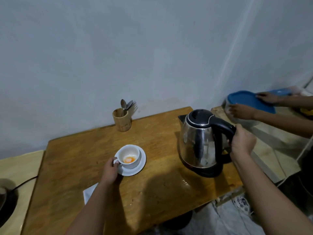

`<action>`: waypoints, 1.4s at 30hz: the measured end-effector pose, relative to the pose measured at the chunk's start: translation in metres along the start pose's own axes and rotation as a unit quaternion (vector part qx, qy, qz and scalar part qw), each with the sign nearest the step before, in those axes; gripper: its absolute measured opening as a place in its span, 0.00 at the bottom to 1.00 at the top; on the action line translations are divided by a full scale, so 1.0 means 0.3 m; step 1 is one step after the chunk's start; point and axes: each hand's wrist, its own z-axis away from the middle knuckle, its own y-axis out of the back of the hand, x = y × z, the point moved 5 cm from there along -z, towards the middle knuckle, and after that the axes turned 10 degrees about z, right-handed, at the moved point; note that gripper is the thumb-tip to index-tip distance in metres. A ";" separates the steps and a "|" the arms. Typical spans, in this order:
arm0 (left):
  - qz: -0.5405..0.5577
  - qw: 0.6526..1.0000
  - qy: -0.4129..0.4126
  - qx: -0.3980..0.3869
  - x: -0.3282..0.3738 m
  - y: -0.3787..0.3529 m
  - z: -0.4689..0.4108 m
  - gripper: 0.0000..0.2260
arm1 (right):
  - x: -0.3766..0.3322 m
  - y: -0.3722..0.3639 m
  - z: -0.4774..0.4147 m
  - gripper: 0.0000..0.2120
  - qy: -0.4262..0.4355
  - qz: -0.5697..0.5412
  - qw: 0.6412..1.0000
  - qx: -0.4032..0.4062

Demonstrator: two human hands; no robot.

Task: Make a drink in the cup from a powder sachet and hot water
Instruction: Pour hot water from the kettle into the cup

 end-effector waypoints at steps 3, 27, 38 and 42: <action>0.010 1.000 0.006 -0.004 0.012 0.003 0.002 0.11 | -0.047 -0.060 0.034 0.17 0.022 0.003 0.999 -0.033; -0.040 0.999 0.018 -0.015 0.031 0.035 -0.014 0.11 | -0.238 -0.468 0.325 0.17 0.254 0.245 0.913 -0.206; -0.042 0.998 0.015 -0.044 0.015 0.044 -0.023 0.11 | -0.268 -0.508 0.385 0.22 0.315 0.286 0.881 -0.210; -0.044 0.998 0.011 -0.045 0.008 0.046 -0.029 0.11 | -0.279 -0.512 0.400 0.22 0.336 0.294 0.871 -0.207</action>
